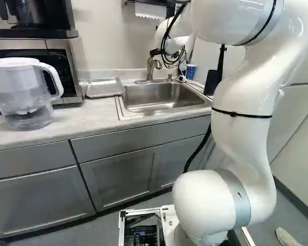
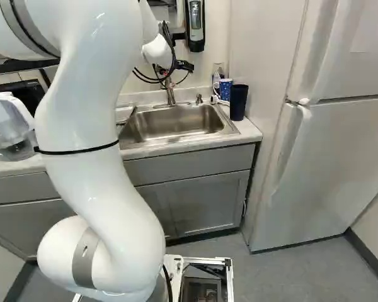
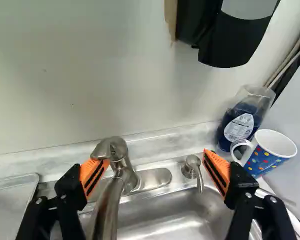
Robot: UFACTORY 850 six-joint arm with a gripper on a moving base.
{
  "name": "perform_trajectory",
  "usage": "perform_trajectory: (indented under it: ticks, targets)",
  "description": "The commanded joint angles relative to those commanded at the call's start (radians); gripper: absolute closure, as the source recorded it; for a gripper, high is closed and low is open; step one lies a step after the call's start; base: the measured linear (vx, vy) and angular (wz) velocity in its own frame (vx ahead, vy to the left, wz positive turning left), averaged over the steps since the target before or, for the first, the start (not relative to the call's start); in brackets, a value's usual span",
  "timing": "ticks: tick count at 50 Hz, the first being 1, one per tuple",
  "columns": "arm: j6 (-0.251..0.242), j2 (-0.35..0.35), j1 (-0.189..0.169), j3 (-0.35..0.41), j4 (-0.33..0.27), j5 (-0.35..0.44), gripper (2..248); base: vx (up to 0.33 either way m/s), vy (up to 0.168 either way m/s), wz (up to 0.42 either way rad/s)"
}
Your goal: Rinse the cup and place it in the tray
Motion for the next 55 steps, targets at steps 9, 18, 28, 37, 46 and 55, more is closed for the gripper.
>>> perform_trajectory:
  ticks: [9, 18, 28, 37, 46, 55]
  targets:
    - [0.000, -0.006, -0.005, -0.007, 0.000, 0.003, 3, 0.000, 0.000, 0.000]
    - [0.000, -0.013, -0.008, -0.015, 0.000, 0.018, 3, 0.000, 0.000, 0.000]
    - [0.000, -0.021, -0.008, -0.025, 0.000, 0.040, 3, 0.000, 0.000, 0.000]
    - [0.000, -0.028, -0.008, -0.033, 0.000, 0.062, 3, 0.000, 0.000, 0.000]
    - [0.000, -0.035, -0.008, -0.040, 0.000, 0.086, 3, 0.000, 0.000, 0.000]
    - [0.000, -0.044, -0.005, -0.051, 0.000, 0.114, 3, 0.000, 0.000, 0.000]
